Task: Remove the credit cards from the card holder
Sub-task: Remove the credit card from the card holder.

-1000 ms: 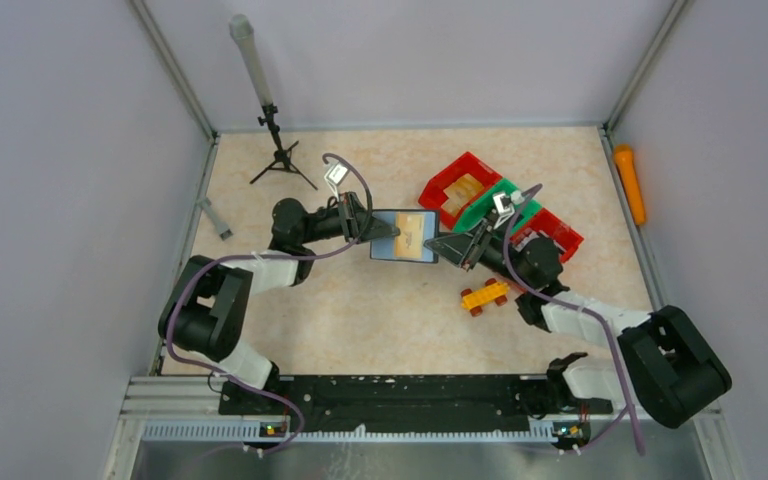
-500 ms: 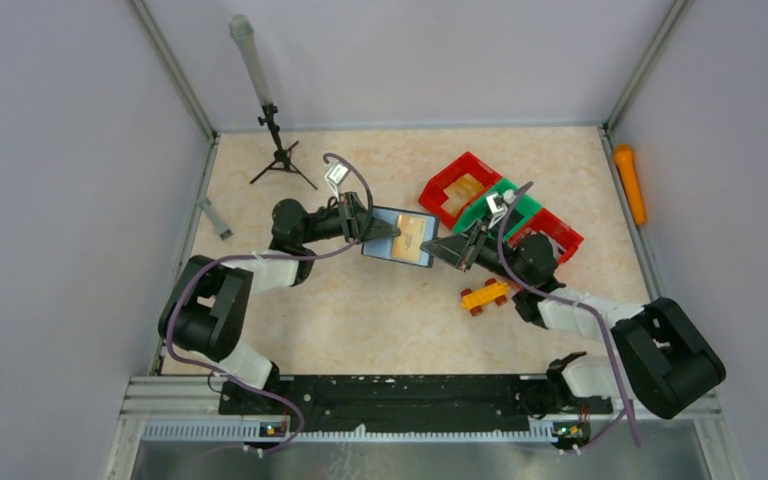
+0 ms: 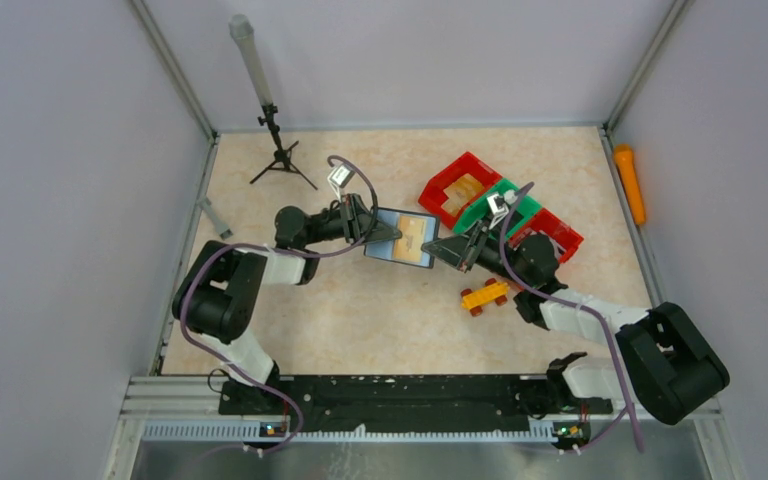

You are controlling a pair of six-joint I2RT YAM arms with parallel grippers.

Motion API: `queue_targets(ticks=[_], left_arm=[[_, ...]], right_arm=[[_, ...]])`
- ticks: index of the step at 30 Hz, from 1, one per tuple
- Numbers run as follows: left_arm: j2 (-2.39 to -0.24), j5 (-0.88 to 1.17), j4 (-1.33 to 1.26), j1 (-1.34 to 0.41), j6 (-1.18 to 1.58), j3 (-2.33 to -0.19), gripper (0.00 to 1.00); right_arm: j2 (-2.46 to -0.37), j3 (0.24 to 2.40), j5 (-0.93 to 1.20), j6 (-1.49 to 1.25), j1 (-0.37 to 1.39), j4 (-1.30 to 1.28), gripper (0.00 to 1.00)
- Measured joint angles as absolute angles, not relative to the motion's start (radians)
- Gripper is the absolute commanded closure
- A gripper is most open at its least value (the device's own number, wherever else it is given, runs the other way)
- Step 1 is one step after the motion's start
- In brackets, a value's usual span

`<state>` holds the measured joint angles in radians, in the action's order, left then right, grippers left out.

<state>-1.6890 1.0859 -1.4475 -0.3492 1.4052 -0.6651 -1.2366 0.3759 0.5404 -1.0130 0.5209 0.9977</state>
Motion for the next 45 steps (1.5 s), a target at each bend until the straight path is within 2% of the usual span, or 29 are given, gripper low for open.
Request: queue_targets(ticks=[23,32,33,36,38,40,45], left_arm=[[-1.698,1.081,-1.498,-0.306,1.44,-0.658,1.0],[-1.689,1.085,-1.477,-0.323,1.415,-0.658,0.98],[-1.686,1.085,-1.47,-0.326,1.41,-0.658,0.98],[-1.68,1.089,-1.456,-0.328,1.399,-0.658,0.99],[-1.68,1.089,-1.449,-0.328,1.392,-0.658,0.99],[-1.68,1.089,-1.438,-0.328,1.388,-0.658,0.99],[-1.68,1.089,-1.43,-0.328,1.385,-0.658,1.0]], right_arm=[[-1.138,0.373,0.508,-0.994,0.499,0.91,1.0],[-1.162,0.374,0.553,-0.993,0.494,0.935,1.0],[-1.171,0.374,0.56,-0.995,0.495,0.941,0.97],[-1.186,0.375,0.572,-0.995,0.495,0.954,0.69],[-1.192,0.376,0.575,-1.0,0.495,0.958,0.58],[-1.193,0.376,0.578,-0.997,0.495,0.96,0.52],[-1.195,0.379,0.579,-0.994,0.502,0.958,0.48]])
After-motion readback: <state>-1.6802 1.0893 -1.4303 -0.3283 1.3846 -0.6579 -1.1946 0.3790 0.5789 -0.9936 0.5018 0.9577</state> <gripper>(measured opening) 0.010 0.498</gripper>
